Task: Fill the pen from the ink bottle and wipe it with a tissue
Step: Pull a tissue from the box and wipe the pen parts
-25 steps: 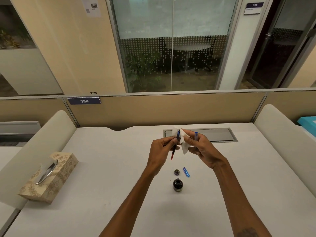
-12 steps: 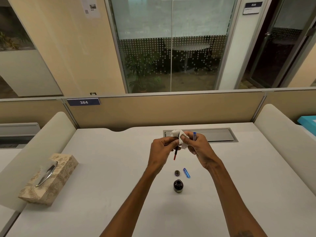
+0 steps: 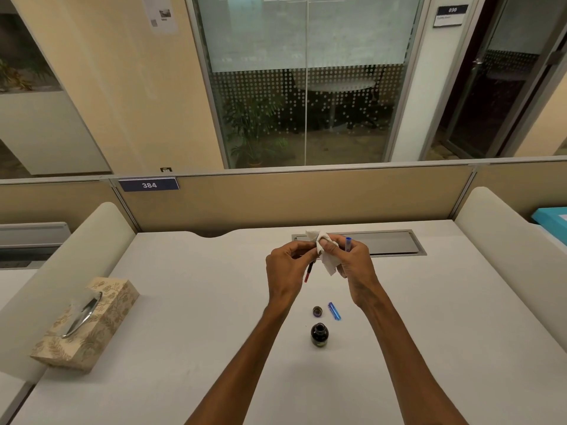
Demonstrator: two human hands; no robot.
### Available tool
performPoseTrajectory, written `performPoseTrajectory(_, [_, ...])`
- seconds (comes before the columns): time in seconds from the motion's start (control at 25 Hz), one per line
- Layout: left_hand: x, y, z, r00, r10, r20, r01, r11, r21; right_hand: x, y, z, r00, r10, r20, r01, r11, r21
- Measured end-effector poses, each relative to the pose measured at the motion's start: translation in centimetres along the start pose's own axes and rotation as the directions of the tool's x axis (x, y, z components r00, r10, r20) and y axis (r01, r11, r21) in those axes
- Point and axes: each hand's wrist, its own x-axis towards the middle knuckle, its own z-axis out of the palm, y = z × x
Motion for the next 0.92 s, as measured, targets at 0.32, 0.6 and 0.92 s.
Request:
performPoseTrajectory(0.32, [0.6, 0.0, -0.1, 1.0, -0.009, 0.004, 0.009, 0.997, 0.078, -0.2, -0.3, 0.3, 1.0, 0.0, -0.006, 0.0, 1.0, -0.017])
performPoseTrajectory(0.6, [0.6, -0.2, 0.3, 0.997, -0.039, 0.059, 0.037, 0.999, 0.034, -0.7, -0.6, 0.6, 0.998, -0.052, -0.04, 0.052, 0.999, 0.0])
performPoseTrajectory(0.92, [0.8, 0.6, -0.5, 0.898, -0.113, 0.426, 0.182, 0.975, -0.125, -0.2, -0.8, -1.0, 1.0, -0.012, 0.011, 0.012, 1.0, -0.025])
